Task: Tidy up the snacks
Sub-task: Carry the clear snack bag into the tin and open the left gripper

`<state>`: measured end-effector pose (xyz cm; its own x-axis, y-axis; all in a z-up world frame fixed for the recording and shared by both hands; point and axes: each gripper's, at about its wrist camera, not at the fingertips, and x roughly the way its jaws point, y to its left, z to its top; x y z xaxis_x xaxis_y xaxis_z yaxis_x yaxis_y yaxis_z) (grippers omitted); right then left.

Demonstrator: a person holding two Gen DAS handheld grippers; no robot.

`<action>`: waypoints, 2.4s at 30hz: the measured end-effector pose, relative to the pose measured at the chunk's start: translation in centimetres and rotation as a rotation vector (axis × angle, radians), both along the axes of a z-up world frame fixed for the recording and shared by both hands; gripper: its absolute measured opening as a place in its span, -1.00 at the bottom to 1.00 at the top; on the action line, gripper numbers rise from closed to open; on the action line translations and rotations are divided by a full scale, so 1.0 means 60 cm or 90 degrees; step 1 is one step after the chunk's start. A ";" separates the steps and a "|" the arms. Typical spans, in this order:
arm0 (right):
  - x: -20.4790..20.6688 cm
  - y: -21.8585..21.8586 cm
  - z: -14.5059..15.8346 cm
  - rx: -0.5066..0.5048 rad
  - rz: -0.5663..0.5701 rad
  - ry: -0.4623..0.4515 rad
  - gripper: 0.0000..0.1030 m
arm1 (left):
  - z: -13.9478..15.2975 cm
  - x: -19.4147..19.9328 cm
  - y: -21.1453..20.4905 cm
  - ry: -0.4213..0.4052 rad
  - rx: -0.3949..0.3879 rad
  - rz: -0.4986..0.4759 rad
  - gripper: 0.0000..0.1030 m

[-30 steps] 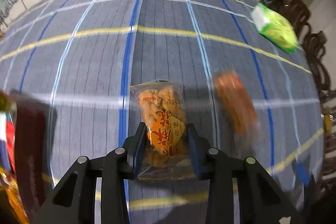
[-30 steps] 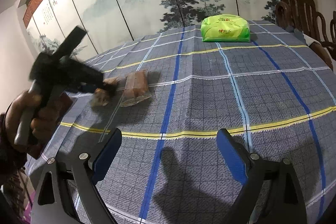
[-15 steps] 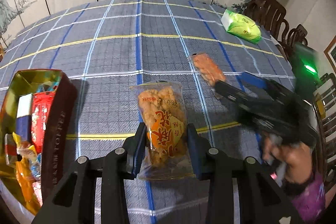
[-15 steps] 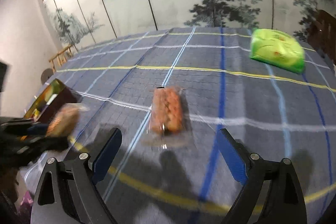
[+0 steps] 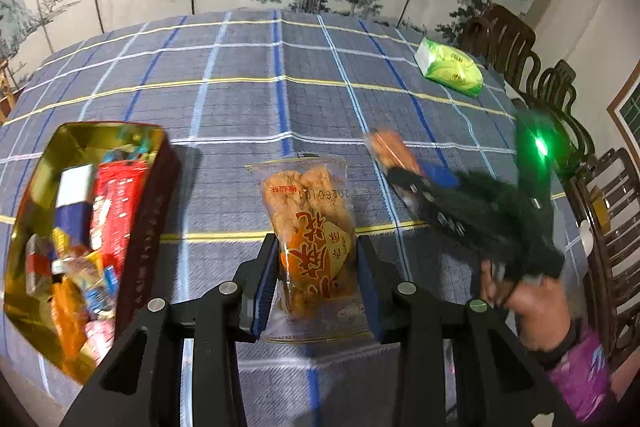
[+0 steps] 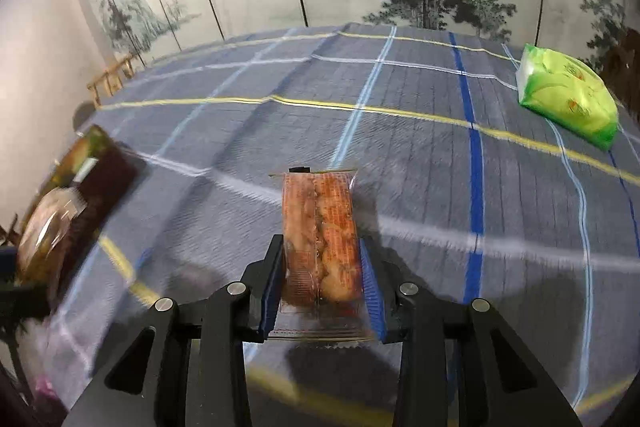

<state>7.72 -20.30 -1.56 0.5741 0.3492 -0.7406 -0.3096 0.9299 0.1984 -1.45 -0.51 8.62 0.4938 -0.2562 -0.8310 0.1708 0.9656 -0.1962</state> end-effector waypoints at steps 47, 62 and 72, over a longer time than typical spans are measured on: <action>-0.085 0.036 -0.021 -0.050 -0.119 0.004 -0.28 | -0.016 0.038 0.334 -0.062 0.103 0.106 -0.33; -0.085 0.037 -0.021 -0.051 -0.119 0.004 -0.28 | -0.056 0.101 0.323 -0.047 0.161 0.084 -0.35; -0.084 0.038 -0.021 -0.052 -0.120 0.004 -0.28 | -0.054 0.109 0.318 -0.056 0.171 0.079 -0.35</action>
